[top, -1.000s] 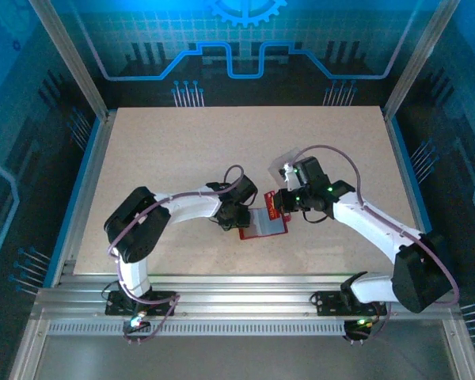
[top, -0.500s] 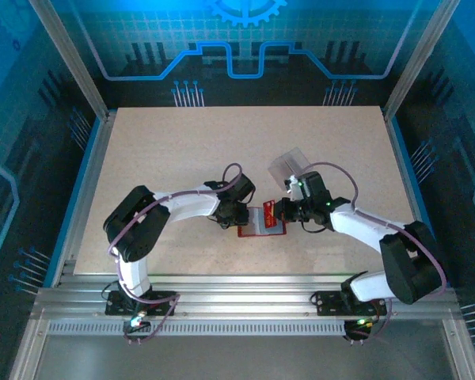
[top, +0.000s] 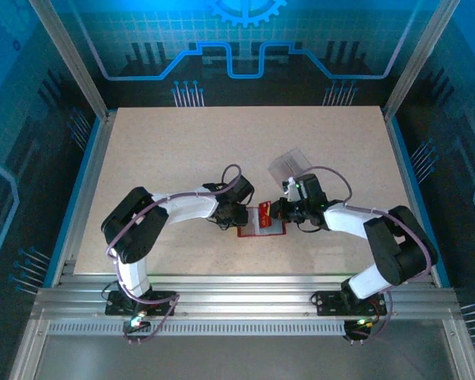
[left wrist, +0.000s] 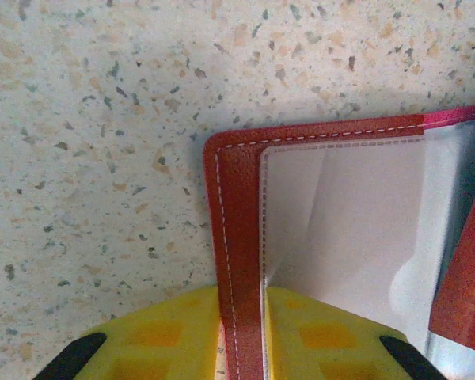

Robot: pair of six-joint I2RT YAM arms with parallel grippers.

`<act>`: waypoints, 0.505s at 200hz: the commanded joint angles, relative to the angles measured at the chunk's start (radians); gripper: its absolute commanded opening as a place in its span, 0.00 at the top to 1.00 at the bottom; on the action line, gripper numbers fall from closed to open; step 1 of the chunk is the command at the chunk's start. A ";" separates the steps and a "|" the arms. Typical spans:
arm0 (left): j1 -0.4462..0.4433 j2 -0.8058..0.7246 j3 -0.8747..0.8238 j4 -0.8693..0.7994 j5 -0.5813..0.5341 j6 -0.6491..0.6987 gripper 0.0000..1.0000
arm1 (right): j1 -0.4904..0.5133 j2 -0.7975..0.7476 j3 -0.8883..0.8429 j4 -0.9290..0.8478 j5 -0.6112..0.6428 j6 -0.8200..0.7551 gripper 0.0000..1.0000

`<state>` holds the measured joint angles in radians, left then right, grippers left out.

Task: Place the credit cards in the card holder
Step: Insert the credit card into the card slot.

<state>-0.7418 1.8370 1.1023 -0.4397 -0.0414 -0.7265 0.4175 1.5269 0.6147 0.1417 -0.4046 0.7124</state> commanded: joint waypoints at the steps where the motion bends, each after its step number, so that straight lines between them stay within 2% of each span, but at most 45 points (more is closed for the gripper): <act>1: -0.016 0.009 -0.029 -0.021 0.012 -0.002 0.78 | -0.013 0.006 -0.008 0.051 -0.035 0.021 0.99; 101: -0.021 0.020 -0.022 -0.016 0.020 -0.012 0.79 | -0.014 0.042 -0.002 0.066 -0.059 0.024 0.99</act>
<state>-0.7437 1.8370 1.1023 -0.4400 -0.0460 -0.7303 0.4175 1.5494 0.6144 0.1894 -0.4339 0.7330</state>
